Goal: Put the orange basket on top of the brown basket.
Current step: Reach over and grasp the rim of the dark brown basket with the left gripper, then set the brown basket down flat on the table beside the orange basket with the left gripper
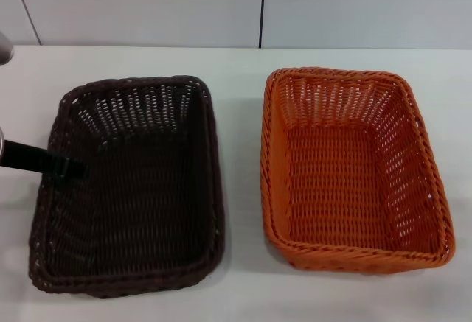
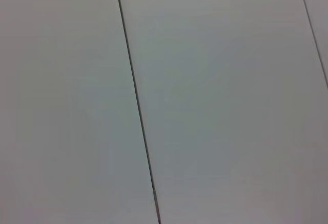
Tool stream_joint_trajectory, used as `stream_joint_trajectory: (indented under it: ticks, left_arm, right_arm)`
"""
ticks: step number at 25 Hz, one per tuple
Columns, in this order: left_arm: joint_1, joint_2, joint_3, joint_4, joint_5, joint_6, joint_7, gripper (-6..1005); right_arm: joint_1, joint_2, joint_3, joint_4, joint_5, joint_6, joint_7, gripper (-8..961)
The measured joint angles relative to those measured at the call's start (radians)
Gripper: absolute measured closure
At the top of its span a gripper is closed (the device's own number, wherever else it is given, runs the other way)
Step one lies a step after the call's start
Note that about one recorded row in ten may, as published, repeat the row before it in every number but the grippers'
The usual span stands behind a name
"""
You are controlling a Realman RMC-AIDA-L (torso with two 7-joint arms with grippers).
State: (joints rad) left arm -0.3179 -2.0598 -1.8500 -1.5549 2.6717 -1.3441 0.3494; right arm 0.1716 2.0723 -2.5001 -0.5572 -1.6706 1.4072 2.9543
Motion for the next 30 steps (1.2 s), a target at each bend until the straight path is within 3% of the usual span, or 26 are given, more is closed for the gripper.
stream_joint_trajectory:
  ticks: [5,10,14,16,19,22,30]
  left_arm:
    - [0.000,0.000,0.021,-0.006,0.001,0.004,0.069,338]
    - [-0.010,0.001,0.021,-0.007,-0.001,0.007,0.171,591]
    - [-0.013,0.002,0.016,-0.021,-0.003,-0.003,0.276,644]
    - [-0.034,0.003,-0.020,-0.030,-0.004,-0.018,0.448,671]
    - [-0.051,0.004,-0.050,-0.028,-0.004,-0.032,0.513,671]
    - [-0.115,0.004,-0.115,0.002,-0.018,-0.079,0.687,671]
    - [-0.193,0.003,-0.107,0.052,-0.108,-0.093,0.962,672]
  right_arm:
    - [-0.002,0.000,0.009,0.001,-0.032,0.006,0.000,208]
    - [-0.004,0.000,0.012,0.002,-0.038,0.007,0.000,209]
    - [-0.002,0.000,0.014,0.002,-0.038,0.007,0.000,209]
    - [-0.001,0.000,0.014,0.002,-0.038,0.007,0.000,209]
    - [-0.004,0.000,0.013,-0.002,-0.039,0.012,0.000,209]
    - [-0.014,0.003,0.007,-0.004,-0.039,0.030,0.000,209]
    - [-0.021,0.006,0.002,-0.009,-0.040,0.033,0.000,210]
